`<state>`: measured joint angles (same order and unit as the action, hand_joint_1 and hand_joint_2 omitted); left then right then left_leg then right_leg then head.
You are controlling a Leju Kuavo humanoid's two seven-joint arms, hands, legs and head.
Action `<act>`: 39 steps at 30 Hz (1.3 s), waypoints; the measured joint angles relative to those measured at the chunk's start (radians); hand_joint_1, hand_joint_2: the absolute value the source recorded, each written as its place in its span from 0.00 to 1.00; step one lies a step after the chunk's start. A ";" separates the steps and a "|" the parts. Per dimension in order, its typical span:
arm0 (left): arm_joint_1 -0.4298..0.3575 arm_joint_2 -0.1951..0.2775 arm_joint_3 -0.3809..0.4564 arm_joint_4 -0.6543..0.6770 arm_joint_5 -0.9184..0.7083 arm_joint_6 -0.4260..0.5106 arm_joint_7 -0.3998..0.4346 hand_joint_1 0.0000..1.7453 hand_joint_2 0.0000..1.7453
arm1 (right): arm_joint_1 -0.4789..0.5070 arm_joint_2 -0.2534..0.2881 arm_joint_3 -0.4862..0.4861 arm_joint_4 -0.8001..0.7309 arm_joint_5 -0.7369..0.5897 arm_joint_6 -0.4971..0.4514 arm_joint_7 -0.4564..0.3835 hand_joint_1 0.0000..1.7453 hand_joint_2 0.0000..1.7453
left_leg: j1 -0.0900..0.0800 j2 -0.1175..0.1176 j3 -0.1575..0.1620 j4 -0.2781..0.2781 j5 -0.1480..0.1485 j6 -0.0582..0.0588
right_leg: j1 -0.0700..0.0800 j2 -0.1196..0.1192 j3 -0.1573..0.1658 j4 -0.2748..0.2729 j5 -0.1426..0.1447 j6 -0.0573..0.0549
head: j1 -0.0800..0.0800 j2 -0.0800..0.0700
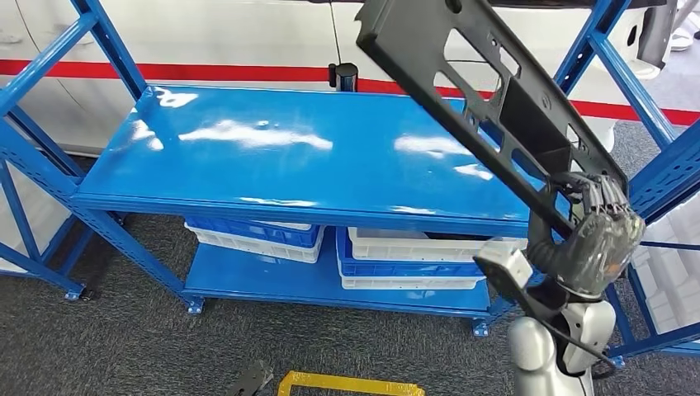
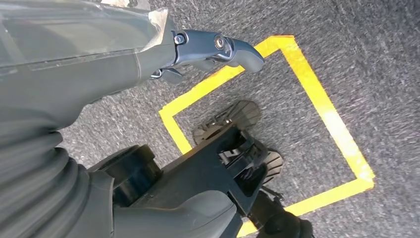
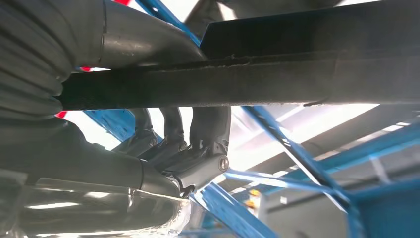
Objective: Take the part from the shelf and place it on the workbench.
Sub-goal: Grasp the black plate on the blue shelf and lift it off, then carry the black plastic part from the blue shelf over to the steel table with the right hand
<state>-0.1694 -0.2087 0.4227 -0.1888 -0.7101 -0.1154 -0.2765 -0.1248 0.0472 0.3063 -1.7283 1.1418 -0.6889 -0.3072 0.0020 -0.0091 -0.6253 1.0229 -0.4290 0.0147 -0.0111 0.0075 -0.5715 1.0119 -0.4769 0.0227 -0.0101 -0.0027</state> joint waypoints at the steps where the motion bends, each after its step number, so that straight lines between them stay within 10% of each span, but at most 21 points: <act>1: 0.001 0.001 0.000 0.000 0.002 0.003 -0.004 0.00 1.00 | 0.030 0.002 -0.005 -0.031 -0.018 0.000 -0.034 1.00 1.00 | 0.000 0.000 0.000 0.000 0.000 0.000 | 0.000 0.000 0.000 0.000 0.000 0.000 | 0.000 0.000; 10: 0.010 0.007 0.000 0.000 0.017 0.029 -0.032 0.00 1.00 | 0.215 0.031 -0.034 -0.202 -0.130 0.000 -0.184 1.00 1.00 | -0.005 0.000 0.000 0.002 -0.006 0.006 | -0.006 0.000 0.001 -0.001 -0.001 0.003 | 0.000 0.000; 17: 0.014 0.011 0.002 0.000 0.054 0.052 -0.043 0.00 1.00 | 0.290 0.053 -0.042 -0.250 -0.230 0.000 -0.220 1.00 1.00 | -0.008 0.003 0.014 -0.016 0.000 0.032 | -0.014 -0.001 0.001 0.008 -0.010 0.018 | 0.000 0.000; 23: 0.019 0.009 0.016 0.000 0.085 0.069 -0.054 0.00 1.00 | 0.306 0.036 -0.026 -0.249 -0.333 -0.001 -0.188 1.00 1.00 | -0.001 0.005 0.024 -0.028 0.005 0.040 | -0.013 -0.003 -0.126 0.276 -0.120 0.015 | 0.007 0.000; 28: 0.043 0.008 0.032 0.000 0.116 0.114 -0.148 0.00 1.00 | 0.323 0.017 0.002 -0.245 -0.408 -0.002 -0.193 1.00 1.00 | 0.000 0.000 0.026 -0.015 -0.004 0.014 | -0.024 -0.006 0.010 0.017 -0.021 0.036 | 0.009 0.000; 33: 0.087 0.006 0.048 0.002 0.138 0.155 -0.209 0.00 1.00 | 0.351 0.001 0.040 -0.236 -0.490 -0.003 -0.217 1.00 1.00 | 0.006 0.002 0.017 0.016 -0.030 -0.011 | -0.024 -0.004 0.016 0.008 -0.006 0.002 | 0.007 0.000; 37: 0.100 0.003 0.062 0.004 0.151 0.178 -0.222 0.00 1.00 | 0.352 -0.024 0.078 -0.220 -0.604 -0.002 -0.238 1.00 1.00 | 0.008 0.005 -0.084 0.252 -0.158 -0.022 | -0.017 -0.009 0.007 0.007 -0.001 -0.013 | 0.006 0.000; 39: 0.105 0.002 0.067 0.004 0.152 0.191 -0.229 0.00 1.00 | 0.352 -0.039 0.097 -0.210 -0.656 0.003 -0.248 1.00 1.00 | 0.008 0.005 -0.085 0.272 -0.151 -0.017 | -0.013 -0.010 0.004 0.007 0.001 -0.017 | 0.006 0.000</act>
<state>-0.0644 -0.2068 0.4893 -0.1843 -0.5578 0.0753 -0.5059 0.2272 0.0081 0.4031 -1.9380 0.4862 -0.6860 -0.5555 0.0102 -0.0041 -0.7105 1.2952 -0.5804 -0.0026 -0.0245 -0.0024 -0.5674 1.0194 -0.4760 0.0061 -0.0037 -0.0027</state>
